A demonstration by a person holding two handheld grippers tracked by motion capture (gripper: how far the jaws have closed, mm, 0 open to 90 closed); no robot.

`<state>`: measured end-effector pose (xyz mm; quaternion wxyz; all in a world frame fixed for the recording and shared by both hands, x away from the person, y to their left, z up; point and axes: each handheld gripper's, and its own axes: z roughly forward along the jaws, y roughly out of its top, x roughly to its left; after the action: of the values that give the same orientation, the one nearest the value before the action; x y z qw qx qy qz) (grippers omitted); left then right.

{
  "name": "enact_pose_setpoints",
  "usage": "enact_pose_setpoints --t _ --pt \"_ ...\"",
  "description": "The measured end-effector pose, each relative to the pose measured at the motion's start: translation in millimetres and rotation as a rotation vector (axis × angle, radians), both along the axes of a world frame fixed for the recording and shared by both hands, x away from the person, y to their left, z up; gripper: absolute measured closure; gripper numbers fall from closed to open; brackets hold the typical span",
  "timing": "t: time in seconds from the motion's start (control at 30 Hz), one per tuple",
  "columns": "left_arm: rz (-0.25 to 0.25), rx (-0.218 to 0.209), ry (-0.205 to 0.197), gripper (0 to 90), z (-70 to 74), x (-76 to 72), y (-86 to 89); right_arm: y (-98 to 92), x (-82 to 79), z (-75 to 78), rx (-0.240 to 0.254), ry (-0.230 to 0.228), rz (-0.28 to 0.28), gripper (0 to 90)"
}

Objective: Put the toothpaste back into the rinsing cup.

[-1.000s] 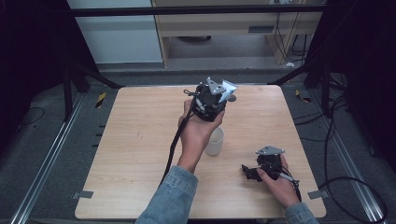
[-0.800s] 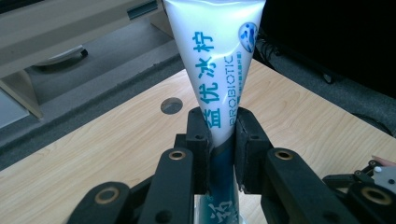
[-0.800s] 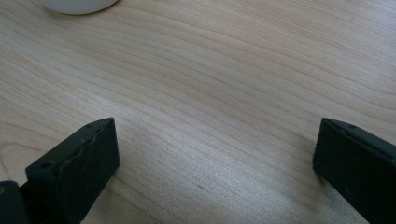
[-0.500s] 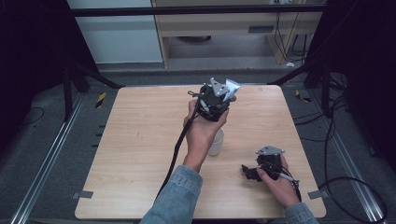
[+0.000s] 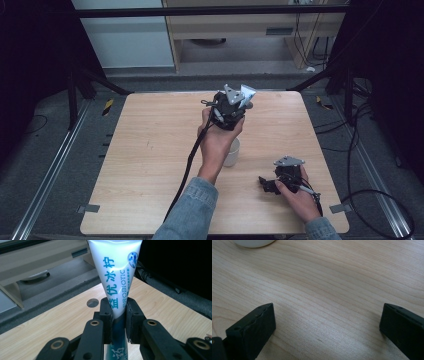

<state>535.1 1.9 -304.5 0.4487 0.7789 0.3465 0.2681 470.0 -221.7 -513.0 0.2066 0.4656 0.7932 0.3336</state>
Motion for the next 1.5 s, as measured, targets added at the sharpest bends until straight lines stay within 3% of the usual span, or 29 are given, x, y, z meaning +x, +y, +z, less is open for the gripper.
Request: enact_pose_setpoints --t 0.27,0.5,0.83,1.5 --pt "0.015 -0.024 -0.038 77.7 -6.1 -4.0 1.7 0.2 -0.1 -0.1 0.002 0.0 -0.001 0.6" --pt "0.003 -0.064 -0.035 77.7 -21.1 2.1 5.4 0.4 -0.3 0.3 0.005 0.006 -0.004 0.6" --pt "0.02 -0.084 -0.046 77.6 -42.5 5.4 10.3 0.1 -0.1 0.2 0.002 0.002 -0.003 0.6" --pt "0.038 -0.106 -0.051 77.6 -62.5 0.3 13.8 -0.1 0.2 -0.1 0.001 -0.005 0.001 0.7"
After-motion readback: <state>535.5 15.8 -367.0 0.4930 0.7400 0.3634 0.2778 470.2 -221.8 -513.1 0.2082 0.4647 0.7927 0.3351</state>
